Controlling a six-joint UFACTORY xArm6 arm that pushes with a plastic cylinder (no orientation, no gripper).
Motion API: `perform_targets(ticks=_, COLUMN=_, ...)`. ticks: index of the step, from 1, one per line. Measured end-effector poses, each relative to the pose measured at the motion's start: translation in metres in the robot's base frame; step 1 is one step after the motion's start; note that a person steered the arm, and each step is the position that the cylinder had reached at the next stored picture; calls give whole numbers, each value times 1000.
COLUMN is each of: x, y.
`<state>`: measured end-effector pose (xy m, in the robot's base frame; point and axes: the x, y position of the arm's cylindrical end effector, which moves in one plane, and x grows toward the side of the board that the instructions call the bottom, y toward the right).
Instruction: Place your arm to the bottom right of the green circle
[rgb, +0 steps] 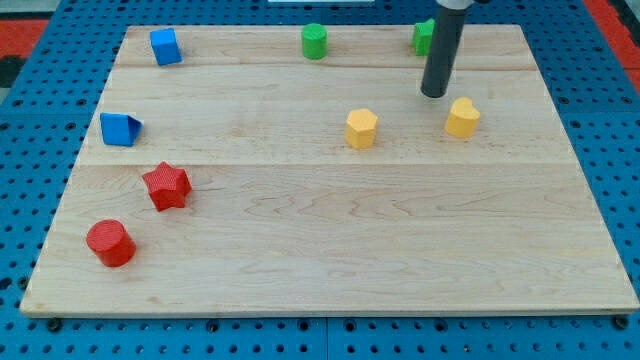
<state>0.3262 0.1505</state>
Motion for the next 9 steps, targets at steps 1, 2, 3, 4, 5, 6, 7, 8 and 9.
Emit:
perform_targets(ticks=1, x=-11, y=-10)
perform_targets(ticks=2, x=-15, y=-71)
perform_targets(ticks=3, x=-31, y=-144)
perform_targets(ticks=4, x=-36, y=-155)
perform_targets(ticks=5, x=-36, y=-153)
perform_targets(ticks=6, x=-35, y=-153)
perform_targets(ticks=7, x=-35, y=-151)
perform_targets(ticks=8, x=-35, y=-148)
perform_targets(ticks=9, x=-35, y=-148)
